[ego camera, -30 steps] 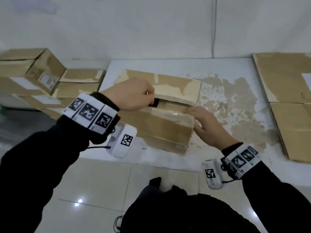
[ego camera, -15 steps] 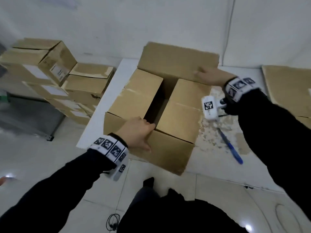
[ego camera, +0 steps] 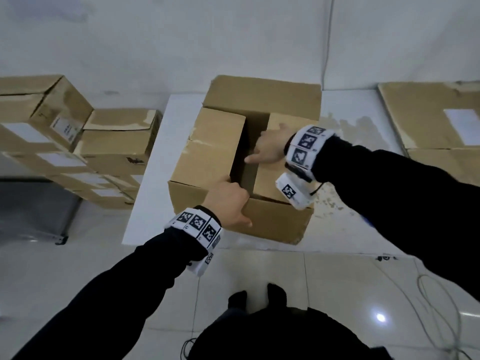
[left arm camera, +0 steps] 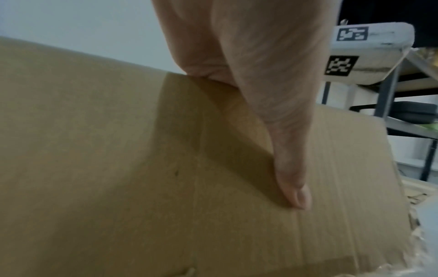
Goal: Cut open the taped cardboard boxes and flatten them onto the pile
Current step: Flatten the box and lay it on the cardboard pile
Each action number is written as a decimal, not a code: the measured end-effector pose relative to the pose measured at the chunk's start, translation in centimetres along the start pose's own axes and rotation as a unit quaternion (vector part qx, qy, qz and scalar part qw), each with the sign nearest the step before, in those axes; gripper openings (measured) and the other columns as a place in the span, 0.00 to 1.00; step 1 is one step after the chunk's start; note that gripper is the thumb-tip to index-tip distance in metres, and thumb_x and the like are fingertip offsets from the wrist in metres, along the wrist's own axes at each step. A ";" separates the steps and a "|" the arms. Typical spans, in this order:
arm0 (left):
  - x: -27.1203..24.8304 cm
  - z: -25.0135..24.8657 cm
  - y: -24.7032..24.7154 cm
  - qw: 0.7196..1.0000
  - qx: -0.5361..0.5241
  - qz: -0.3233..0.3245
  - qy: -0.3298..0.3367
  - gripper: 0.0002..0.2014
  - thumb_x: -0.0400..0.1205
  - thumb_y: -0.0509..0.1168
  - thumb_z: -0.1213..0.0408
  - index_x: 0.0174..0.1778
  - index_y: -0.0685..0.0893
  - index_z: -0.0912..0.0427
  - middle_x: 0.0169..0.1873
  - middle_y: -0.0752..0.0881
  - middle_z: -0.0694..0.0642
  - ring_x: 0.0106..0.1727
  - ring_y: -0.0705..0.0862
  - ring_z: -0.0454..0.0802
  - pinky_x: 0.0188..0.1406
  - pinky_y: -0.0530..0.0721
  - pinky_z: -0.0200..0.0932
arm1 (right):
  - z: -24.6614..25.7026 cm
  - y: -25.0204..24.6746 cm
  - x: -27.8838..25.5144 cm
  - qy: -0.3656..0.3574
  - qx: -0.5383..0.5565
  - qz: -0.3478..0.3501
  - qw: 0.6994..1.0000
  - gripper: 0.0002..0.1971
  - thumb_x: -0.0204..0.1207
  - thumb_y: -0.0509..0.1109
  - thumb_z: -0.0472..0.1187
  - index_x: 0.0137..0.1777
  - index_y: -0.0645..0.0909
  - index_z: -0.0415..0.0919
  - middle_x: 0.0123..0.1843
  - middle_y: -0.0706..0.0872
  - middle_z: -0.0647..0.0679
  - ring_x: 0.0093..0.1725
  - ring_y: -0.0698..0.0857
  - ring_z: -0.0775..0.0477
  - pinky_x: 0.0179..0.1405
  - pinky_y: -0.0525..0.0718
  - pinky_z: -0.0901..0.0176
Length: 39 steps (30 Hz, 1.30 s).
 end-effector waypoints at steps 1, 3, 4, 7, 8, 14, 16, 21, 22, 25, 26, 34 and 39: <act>-0.1 0.0 -0.1 1.000 0.011 -0.003 0.005 0.27 0.71 0.69 0.35 0.46 0.83 0.57 0.44 0.87 0.55 0.51 0.83 0.55 0.62 0.73 0.47 | -0.4 -1.1 -1.5 0.007 -0.022 -0.030 0.999 0.35 0.82 0.43 0.65 0.64 0.81 0.39 0.66 0.81 0.42 0.68 0.76 0.41 0.72 0.61 0.38; -0.3 -0.1 -0.2 1.000 0.026 -0.009 0.012 0.27 0.71 0.69 0.34 0.45 0.84 0.57 0.43 0.87 0.54 0.51 0.83 0.54 0.67 0.70 0.48 | -2.6 -3.1 -5.3 0.048 -0.025 -0.079 0.995 0.33 0.83 0.44 0.63 0.55 0.81 0.37 0.62 0.83 0.40 0.63 0.77 0.40 0.72 0.63 0.37; -0.4 -0.2 -0.2 0.999 0.032 -0.011 0.014 0.27 0.71 0.68 0.34 0.46 0.84 0.57 0.42 0.87 0.54 0.51 0.83 0.54 0.69 0.69 0.49 | -4.2 -3.8 -7.3 0.081 -0.023 -0.082 0.993 0.31 0.84 0.44 0.62 0.52 0.81 0.38 0.62 0.82 0.39 0.65 0.76 0.39 0.73 0.61 0.36; -0.6 -0.2 -0.2 0.997 0.074 -0.028 0.020 0.31 0.70 0.66 0.30 0.51 0.85 0.57 0.46 0.87 0.53 0.56 0.82 0.53 0.75 0.61 0.52 | -7.6 -1.9 -13.0 0.186 -0.013 -0.032 0.982 0.29 0.85 0.45 0.60 0.45 0.79 0.38 0.59 0.81 0.40 0.69 0.75 0.39 0.78 0.53 0.38; -0.8 -0.3 -0.3 0.995 0.094 -0.037 0.022 0.34 0.70 0.64 0.28 0.54 0.85 0.57 0.50 0.86 0.54 0.59 0.80 0.54 0.76 0.59 0.53 | -8.2 -0.1 -13.8 0.214 0.027 -0.007 0.976 0.30 0.84 0.46 0.60 0.48 0.80 0.36 0.60 0.81 0.39 0.65 0.77 0.39 0.77 0.60 0.40; -4.3 3.0 -3.7 0.974 0.140 -0.173 -0.039 0.40 0.74 0.56 0.27 0.69 0.75 0.57 0.66 0.78 0.61 0.71 0.71 0.61 0.78 0.53 0.61 | -5.6 9.6 -11.2 0.322 0.501 0.014 0.803 0.42 0.78 0.59 0.65 0.79 0.60 0.32 0.79 0.66 0.33 0.54 0.87 0.31 0.56 0.86 0.40; -6.0 7.2 -5.0 0.968 0.099 -0.208 -0.098 0.33 0.78 0.57 0.33 0.70 0.73 0.55 0.68 0.76 0.62 0.71 0.71 0.62 0.75 0.58 0.63 | -5.2 10.3 -10.0 0.344 0.516 -0.044 0.783 0.35 0.79 0.65 0.57 0.73 0.68 0.28 0.70 0.75 0.31 0.45 0.89 0.32 0.44 0.90 0.42; -6.7 18.0 1.0 0.961 -0.181 -0.067 -0.199 0.39 0.78 0.59 0.35 0.78 0.63 0.57 0.72 0.72 0.65 0.69 0.74 0.65 0.67 0.75 0.59 | -5.1 11.6 -9.3 0.318 0.601 -0.096 0.727 0.13 0.79 0.60 0.31 0.60 0.76 0.23 0.54 0.85 0.30 0.41 0.88 0.32 0.44 0.89 0.40; -6.4 18.4 2.5 0.951 -0.245 -0.029 -0.185 0.40 0.79 0.59 0.36 0.80 0.60 0.57 0.74 0.71 0.64 0.71 0.74 0.64 0.68 0.75 0.57 | -4.9 11.4 -9.6 0.313 0.617 -0.109 0.714 0.13 0.80 0.59 0.30 0.62 0.75 0.24 0.51 0.85 0.31 0.37 0.87 0.33 0.40 0.89 0.42; -5.6 18.5 2.7 0.937 -0.316 -0.013 -0.145 0.40 0.81 0.60 0.42 0.83 0.54 0.59 0.79 0.65 0.62 0.76 0.70 0.62 0.73 0.71 0.54 | -4.5 10.6 -10.4 0.309 0.653 -0.178 0.669 0.13 0.80 0.57 0.29 0.64 0.69 0.31 0.49 0.81 0.34 0.37 0.84 0.37 0.22 0.85 0.52; -5.2 18.4 1.7 0.941 -0.308 -0.036 -0.132 0.38 0.82 0.61 0.44 0.82 0.55 0.59 0.79 0.65 0.62 0.75 0.70 0.62 0.72 0.71 0.54 | -4.6 10.4 -10.6 0.314 0.657 -0.212 0.652 0.14 0.80 0.58 0.30 0.65 0.67 0.35 0.56 0.79 0.35 0.43 0.84 0.35 0.22 0.85 0.51; -3.8 9.7 -12.8 0.881 -0.377 -0.261 0.113 0.36 0.85 0.55 0.43 0.85 0.49 0.53 0.84 0.54 0.51 0.83 0.54 0.45 0.81 0.53 0.43 | 1.1 10.0 -8.5 0.367 0.557 -0.456 0.589 0.39 0.68 0.66 0.24 0.76 0.50 0.21 0.74 0.58 0.26 0.74 0.60 0.27 0.77 0.60 0.44; -0.7 6.0 -15.4 0.849 -0.414 -0.279 0.174 0.38 0.85 0.56 0.44 0.85 0.44 0.53 0.85 0.43 0.56 0.85 0.46 0.48 0.81 0.47 0.42 | 5.4 11.9 -6.1 0.414 0.547 -0.479 0.548 0.36 0.64 0.62 0.25 0.74 0.57 0.18 0.70 0.63 0.22 0.70 0.65 0.21 0.74 0.64 0.32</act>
Point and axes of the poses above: each hand's wrist, its own x-axis towards the middle knuckle, its own y-axis out of the palm, z = x × y, the point moved 7 cm from there along x, towards the middle knuckle
